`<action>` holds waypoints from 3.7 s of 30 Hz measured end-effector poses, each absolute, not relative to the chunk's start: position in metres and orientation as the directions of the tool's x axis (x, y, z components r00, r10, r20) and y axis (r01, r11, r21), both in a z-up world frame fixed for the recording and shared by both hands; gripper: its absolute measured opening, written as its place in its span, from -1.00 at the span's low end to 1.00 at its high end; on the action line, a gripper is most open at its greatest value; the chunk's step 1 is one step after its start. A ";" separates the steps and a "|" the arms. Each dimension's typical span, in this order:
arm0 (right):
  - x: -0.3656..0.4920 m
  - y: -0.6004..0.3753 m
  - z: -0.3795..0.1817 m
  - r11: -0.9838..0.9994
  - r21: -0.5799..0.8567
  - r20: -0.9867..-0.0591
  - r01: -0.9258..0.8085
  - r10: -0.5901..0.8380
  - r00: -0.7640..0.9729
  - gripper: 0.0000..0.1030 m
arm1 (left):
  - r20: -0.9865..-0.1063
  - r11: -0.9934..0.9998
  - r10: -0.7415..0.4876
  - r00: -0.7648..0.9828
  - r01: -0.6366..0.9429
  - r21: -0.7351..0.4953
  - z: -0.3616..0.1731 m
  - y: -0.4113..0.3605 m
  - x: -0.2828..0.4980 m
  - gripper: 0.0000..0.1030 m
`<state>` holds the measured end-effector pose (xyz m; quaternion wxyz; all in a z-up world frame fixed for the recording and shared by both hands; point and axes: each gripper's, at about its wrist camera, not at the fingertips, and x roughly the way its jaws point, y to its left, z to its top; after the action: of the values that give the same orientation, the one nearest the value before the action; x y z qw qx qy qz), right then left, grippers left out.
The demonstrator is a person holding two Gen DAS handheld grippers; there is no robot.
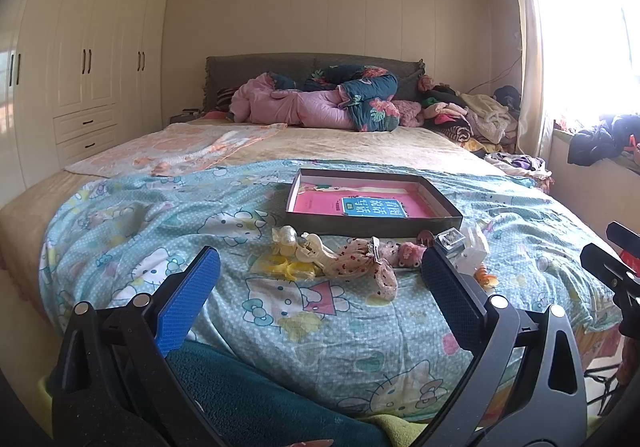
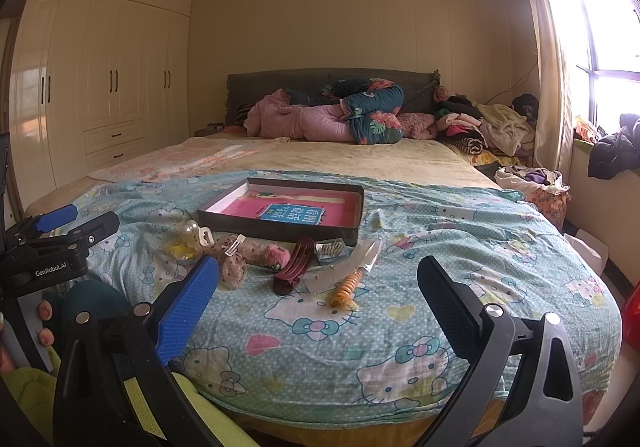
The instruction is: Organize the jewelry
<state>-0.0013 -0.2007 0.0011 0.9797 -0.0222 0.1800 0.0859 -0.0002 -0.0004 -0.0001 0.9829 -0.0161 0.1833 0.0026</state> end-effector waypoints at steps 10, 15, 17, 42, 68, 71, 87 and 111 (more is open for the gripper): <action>-0.001 -0.201 -0.001 0.984 -0.011 -0.357 -0.177 0.161 0.920 0.88 | -0.360 0.999 -0.001 0.933 -0.011 -0.032 0.000 0.000 0.000 0.79; -0.002 -0.199 0.005 0.982 -0.015 -0.363 -0.190 0.171 0.916 0.88 | -0.369 0.999 0.000 0.929 -0.013 -0.033 0.005 -0.008 0.001 0.79; 0.001 -0.197 0.006 0.979 -0.018 -0.369 -0.203 0.182 0.912 0.88 | -0.373 0.999 0.006 0.928 -0.021 -0.037 0.004 -0.004 0.003 0.79; 0.113 -0.133 -0.030 0.906 0.010 -0.558 -0.422 0.355 0.750 0.88 | -0.587 0.985 -0.004 0.810 -0.097 -0.140 -0.031 0.069 0.084 0.79; 0.217 -0.095 -0.089 0.806 0.119 -0.682 -0.579 0.491 0.543 -0.72 | -0.844 0.982 -0.187 0.502 0.125 -0.144 -0.102 0.064 0.207 0.48; 0.212 -0.106 -0.077 0.805 0.129 -0.649 -0.579 0.510 0.564 -0.73 | -0.856 0.985 -0.153 0.494 0.146 -0.092 -0.104 0.052 0.212 0.39; 0.190 -0.165 -0.040 0.879 0.077 -0.555 -0.471 0.430 0.712 -0.73 | -0.837 0.992 -0.101 0.538 0.118 -0.044 -0.085 0.036 0.192 0.18; 0.200 -0.211 0.000 0.915 0.056 -0.487 -0.400 0.375 0.789 -0.73 | -0.700 0.987 -0.155 0.697 0.138 -0.081 -0.010 0.016 0.195 0.17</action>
<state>0.2000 -0.2108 -0.0003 0.9455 -0.0252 0.2519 0.2050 0.1946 0.0162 -0.0104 0.9211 -0.0108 0.3810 -0.0797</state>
